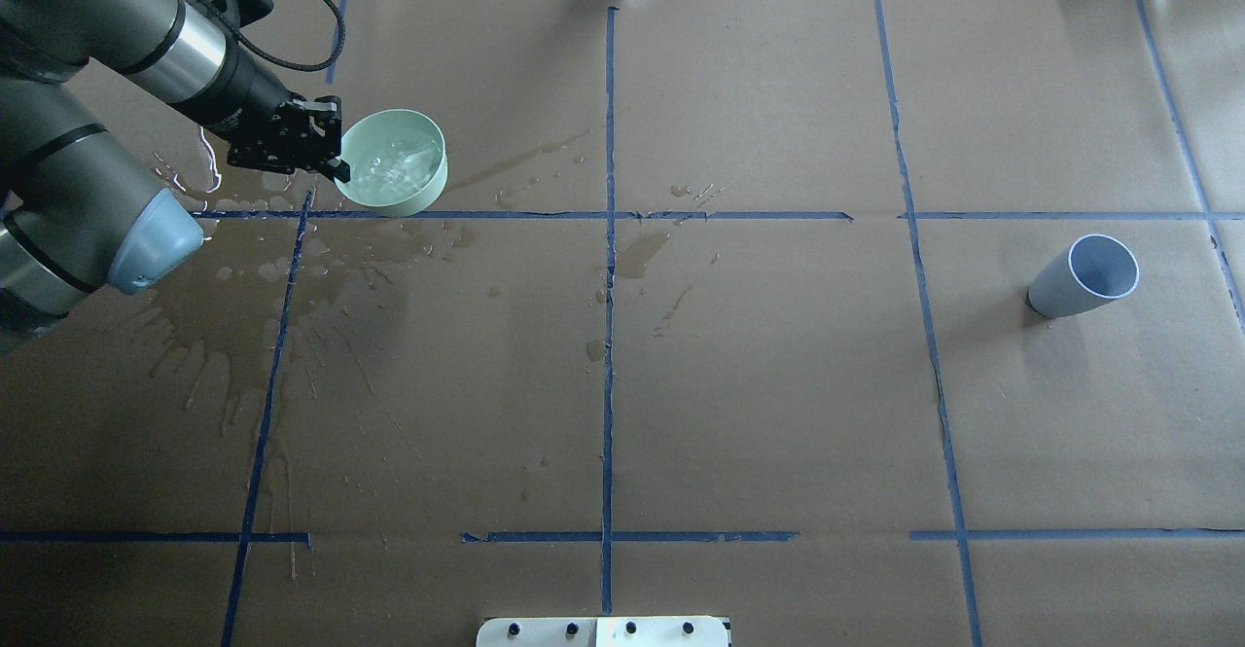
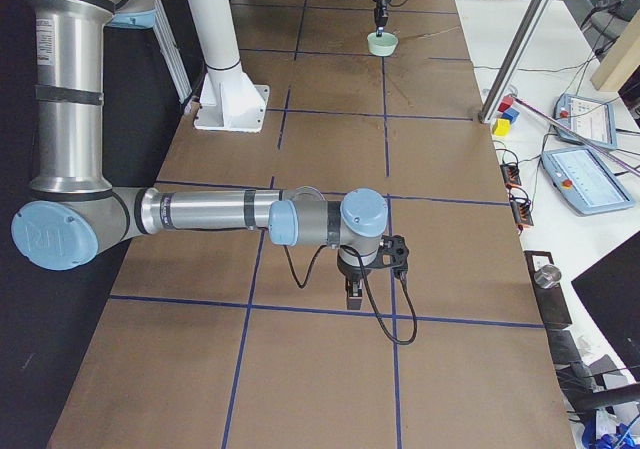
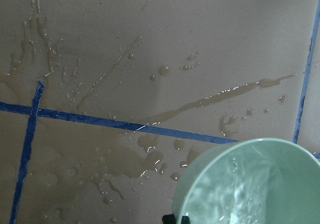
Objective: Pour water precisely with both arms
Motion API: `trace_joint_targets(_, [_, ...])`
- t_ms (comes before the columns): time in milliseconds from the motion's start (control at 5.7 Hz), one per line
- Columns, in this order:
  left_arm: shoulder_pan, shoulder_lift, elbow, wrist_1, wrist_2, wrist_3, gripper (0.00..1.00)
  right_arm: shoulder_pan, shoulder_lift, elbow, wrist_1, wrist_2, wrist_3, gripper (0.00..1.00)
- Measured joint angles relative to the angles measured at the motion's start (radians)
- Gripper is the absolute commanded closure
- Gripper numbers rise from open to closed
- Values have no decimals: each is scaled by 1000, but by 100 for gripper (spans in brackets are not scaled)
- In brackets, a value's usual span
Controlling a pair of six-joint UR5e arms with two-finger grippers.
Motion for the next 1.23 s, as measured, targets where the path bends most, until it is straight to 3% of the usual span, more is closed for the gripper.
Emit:
trace_joint_targets(878, [0, 15, -5, -1, 21, 9, 100, 0, 0, -3, -1, 1, 1, 0])
trace_joint_targets(1229, [-3, 75, -46, -2, 20, 66, 100, 0, 0, -5, -2, 2, 1, 0])
